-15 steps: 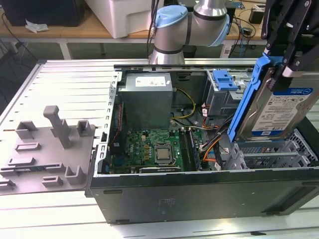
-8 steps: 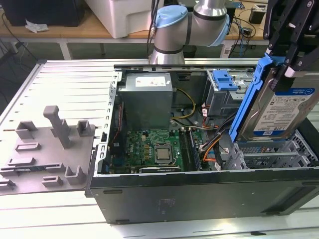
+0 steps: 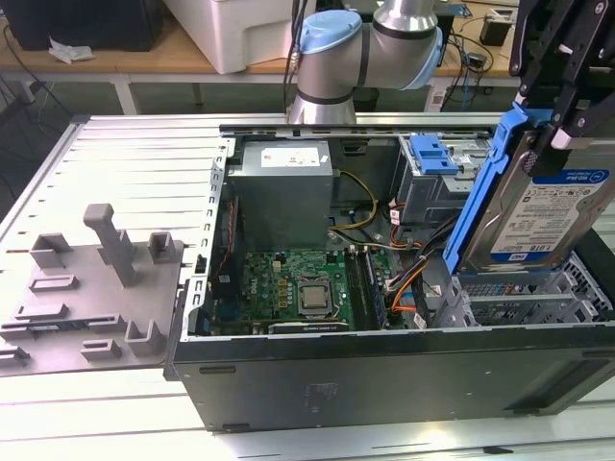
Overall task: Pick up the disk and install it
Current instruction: 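Insert the disk into the insertion slot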
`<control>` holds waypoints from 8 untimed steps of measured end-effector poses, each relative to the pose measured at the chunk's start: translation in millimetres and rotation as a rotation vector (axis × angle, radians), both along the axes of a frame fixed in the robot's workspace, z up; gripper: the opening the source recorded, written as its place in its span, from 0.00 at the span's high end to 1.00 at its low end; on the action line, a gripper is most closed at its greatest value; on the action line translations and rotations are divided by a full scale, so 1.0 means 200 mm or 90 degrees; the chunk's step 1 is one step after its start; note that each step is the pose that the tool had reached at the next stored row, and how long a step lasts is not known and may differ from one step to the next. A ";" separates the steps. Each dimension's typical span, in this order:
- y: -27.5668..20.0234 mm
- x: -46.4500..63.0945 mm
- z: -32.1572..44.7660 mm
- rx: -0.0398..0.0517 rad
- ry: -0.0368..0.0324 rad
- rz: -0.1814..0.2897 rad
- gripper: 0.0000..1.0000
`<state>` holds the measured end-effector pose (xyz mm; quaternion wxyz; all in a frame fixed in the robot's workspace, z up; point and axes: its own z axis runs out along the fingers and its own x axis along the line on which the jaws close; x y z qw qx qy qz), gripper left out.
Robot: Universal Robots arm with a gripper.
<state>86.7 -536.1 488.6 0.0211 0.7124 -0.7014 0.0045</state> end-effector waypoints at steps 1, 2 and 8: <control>0.000 0.01 0.000 0.0000 0.0000 0.000 0.63; 0.000 0.01 0.000 0.0000 -0.0001 0.000 0.63; 0.000 0.06 0.000 0.0000 -0.0001 0.000 0.63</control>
